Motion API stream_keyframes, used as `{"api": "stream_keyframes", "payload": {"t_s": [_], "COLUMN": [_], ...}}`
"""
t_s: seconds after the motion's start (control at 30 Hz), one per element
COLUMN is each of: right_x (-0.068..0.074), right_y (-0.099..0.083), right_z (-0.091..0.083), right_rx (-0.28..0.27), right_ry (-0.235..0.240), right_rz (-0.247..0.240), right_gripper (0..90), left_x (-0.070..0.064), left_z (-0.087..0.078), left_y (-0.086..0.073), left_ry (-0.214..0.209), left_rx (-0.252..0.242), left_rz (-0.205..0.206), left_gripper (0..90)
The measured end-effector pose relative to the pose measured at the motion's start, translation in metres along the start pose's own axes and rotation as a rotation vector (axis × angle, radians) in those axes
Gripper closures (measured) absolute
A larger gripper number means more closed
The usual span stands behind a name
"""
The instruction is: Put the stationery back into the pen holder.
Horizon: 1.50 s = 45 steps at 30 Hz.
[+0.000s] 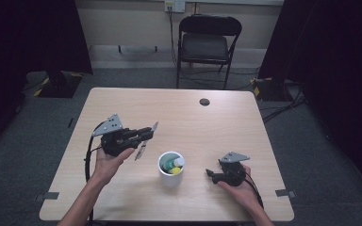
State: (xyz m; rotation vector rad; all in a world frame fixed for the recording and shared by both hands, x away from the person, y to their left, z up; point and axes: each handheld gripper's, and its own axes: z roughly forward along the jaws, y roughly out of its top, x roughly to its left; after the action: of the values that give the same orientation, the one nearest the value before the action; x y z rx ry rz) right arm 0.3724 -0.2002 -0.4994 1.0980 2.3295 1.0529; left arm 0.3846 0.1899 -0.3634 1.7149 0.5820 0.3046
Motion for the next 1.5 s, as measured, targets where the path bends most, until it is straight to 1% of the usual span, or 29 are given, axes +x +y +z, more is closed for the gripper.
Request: {"api": "stream_keyframes", "payload": {"t_s": [0.13,0.17,0.2,0.27,0.3,0.37,0.4,0.47,0.5,0.57,0.6,0.63,0.7,0.73,0.77,0.8,0.83,0.93,1.0,1.03,1.07,1.17,1.2,1.23,1.27,1.3,1.4,1.47,1.5], "right_x": [0.0,0.0,0.0,0.0,0.0,0.0,0.0,0.0,0.0,0.0,0.0,0.0,0.0,0.0,0.0,0.0,0.0,0.0,0.0,0.0,0.0,0.0,0.0,0.0,0.0,0.0,0.0,0.0,0.0], "right_y": [0.0,0.0,0.0,0.0,0.0,0.0,0.0,0.0,0.0,0.0,0.0,0.0,0.0,0.0,0.0,0.0,0.0,0.0,0.0,0.0,0.001,0.001,0.001,0.001,0.001,0.001,0.001,0.001,0.001], "right_z": [0.0,0.0,0.0,0.0,0.0,0.0,0.0,0.0,0.0,0.0,0.0,0.0,0.0,0.0,0.0,0.0,0.0,0.0,0.0,0.0,0.001,0.001,0.001,0.001,0.001,0.001,0.001,0.001,0.001], "right_rx": [0.0,0.0,0.0,0.0,0.0,0.0,0.0,0.0,0.001,0.0,-0.001,-0.001,0.001,0.001,0.001,0.001,0.001,0.002,0.002,0.002,0.002,0.002,0.002,0.002,0.002,0.002,0.002,0.002,0.002], "right_ry": [0.0,0.0,-0.001,-0.001,-0.002,-0.001,-0.001,-0.001,-0.001,-0.001,0.0,-0.001,0.0,0.0,0.0,0.001,0.0,0.002,0.003,0.003,0.003,0.003,0.004,0.004,0.003,0.004,0.004,0.005,0.005], "right_rz": [0.001,0.001,0.001,0.0,0.001,0.001,0.001,0.002,0.002,0.001,0.0,-0.001,0.0,0.0,0.0,0.0,-0.001,-0.002,-0.002,-0.002,-0.002,-0.002,-0.002,-0.002,-0.002,-0.002,-0.004,-0.004,-0.004], "right_gripper": [29.9,29.9,29.9,29.8,29.8,29.8,29.8,29.8,29.8,29.8,29.8,29.8,29.8,29.8,29.8,29.8,29.8,29.8,29.8,29.8,29.8,29.8,29.8,29.8,29.8,29.8,29.8,29.8,29.8], "left_x": [-0.007,-0.009,-0.011,-0.015,-0.018,-0.022,-0.024,-0.03,-0.034,-0.037,-0.04,-0.041,-0.041,-0.04,-0.04,-0.04,-0.04,-0.038,-0.037,-0.037,-0.037,-0.039,-0.038,-0.038,-0.039,-0.039,-0.04,-0.041,-0.043], "left_z": [0.007,0.01,0.012,0.021,0.024,0.032,0.035,0.044,0.05,0.058,0.062,0.065,0.07,0.073,0.075,0.077,0.079,0.081,0.081,0.08,0.081,0.081,0.081,0.081,0.081,0.08,0.078,0.074,0.071], "left_y": [0.008,0.012,0.013,0.018,0.021,0.026,0.028,0.03,0.03,0.03,0.029,0.028,0.025,0.022,0.019,0.016,0.011,0.005,0.001,0.0,-0.001,-0.008,-0.009,-0.01,-0.011,-0.012,-0.014,-0.015,-0.016], "left_ry": [-0.016,-0.012,-0.014,-0.035,-0.028,-0.058,-0.067,-0.062,-0.055,-0.092,-0.1,-0.104,-0.098,-0.109,-0.113,-0.113,-0.112,-0.101,-0.106,-0.1,-0.102,-0.109,-0.111,-0.113,-0.114,-0.116,-0.13,-0.121,-0.129], "left_rx": [-0.022,-0.019,-0.021,-0.03,-0.018,-0.032,-0.033,-0.024,-0.016,-0.01,-0.007,-0.002,0.01,0.004,0.012,0.024,0.029,0.035,0.027,0.035,0.049,0.057,0.069,0.082,0.083,0.09,0.1,0.119,0.114], "left_rz": [0.007,0.022,0.008,0.013,0.024,0.022,0.027,0.039,0.046,0.054,0.051,0.059,0.053,0.046,0.042,0.048,0.042,0.032,0.012,0.013,0.027,0.025,0.034,0.03,0.027,0.035,0.033,0.051,0.055], "left_gripper": [80.1,80.1,80.1,80.0,80.0,80.0,80.1,80.0,80.0,80.0,80.0,80.0,80.0,80.0,80.0,80.0,80.0,80.0,79.9,80.0,79.9,79.8,79.8,79.8,79.8,79.8,79.8,79.7,79.7]}}
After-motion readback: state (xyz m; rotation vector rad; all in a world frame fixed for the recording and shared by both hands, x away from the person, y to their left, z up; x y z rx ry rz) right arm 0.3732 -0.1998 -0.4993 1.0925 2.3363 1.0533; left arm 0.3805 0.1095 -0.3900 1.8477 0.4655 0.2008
